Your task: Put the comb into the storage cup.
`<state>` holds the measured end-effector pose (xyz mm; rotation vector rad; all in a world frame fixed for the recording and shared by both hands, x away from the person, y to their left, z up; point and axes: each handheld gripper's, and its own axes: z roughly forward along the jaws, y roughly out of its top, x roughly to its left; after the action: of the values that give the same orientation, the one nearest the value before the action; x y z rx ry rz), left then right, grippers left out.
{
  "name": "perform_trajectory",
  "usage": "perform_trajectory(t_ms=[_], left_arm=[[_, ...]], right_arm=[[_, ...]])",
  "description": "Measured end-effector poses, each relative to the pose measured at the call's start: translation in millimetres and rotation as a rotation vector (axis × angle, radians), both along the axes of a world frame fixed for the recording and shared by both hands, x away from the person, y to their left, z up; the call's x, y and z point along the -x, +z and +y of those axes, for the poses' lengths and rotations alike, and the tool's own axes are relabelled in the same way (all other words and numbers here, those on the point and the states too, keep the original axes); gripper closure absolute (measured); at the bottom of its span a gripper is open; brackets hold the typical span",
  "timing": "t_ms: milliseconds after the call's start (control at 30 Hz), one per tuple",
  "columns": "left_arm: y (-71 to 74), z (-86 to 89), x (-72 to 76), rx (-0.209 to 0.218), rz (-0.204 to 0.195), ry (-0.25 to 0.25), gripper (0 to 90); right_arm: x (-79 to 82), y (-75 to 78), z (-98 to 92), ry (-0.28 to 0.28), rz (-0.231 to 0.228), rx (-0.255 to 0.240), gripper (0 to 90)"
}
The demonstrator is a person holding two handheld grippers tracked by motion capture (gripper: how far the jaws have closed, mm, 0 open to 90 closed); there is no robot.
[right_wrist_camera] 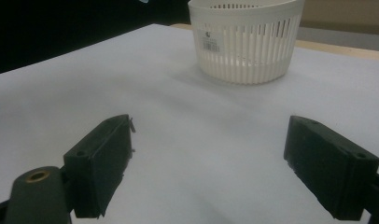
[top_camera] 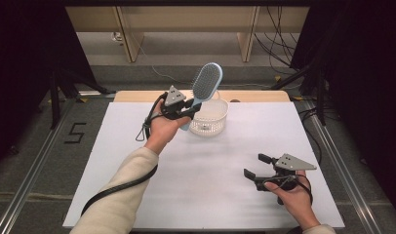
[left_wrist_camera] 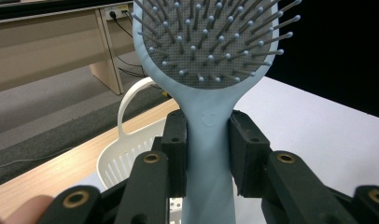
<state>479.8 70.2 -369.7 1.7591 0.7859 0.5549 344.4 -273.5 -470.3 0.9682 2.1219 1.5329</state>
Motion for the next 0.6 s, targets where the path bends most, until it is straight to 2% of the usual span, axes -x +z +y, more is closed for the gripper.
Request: perform_trajectory(t_ms=[600], left_arm=[[0.3, -3.8, -7.7, -0.008, 0.003, 0.002, 69.6]], right_arm=[[-0.2, -0.3, 0.1, 0.002, -0.001, -0.002, 16.1]])
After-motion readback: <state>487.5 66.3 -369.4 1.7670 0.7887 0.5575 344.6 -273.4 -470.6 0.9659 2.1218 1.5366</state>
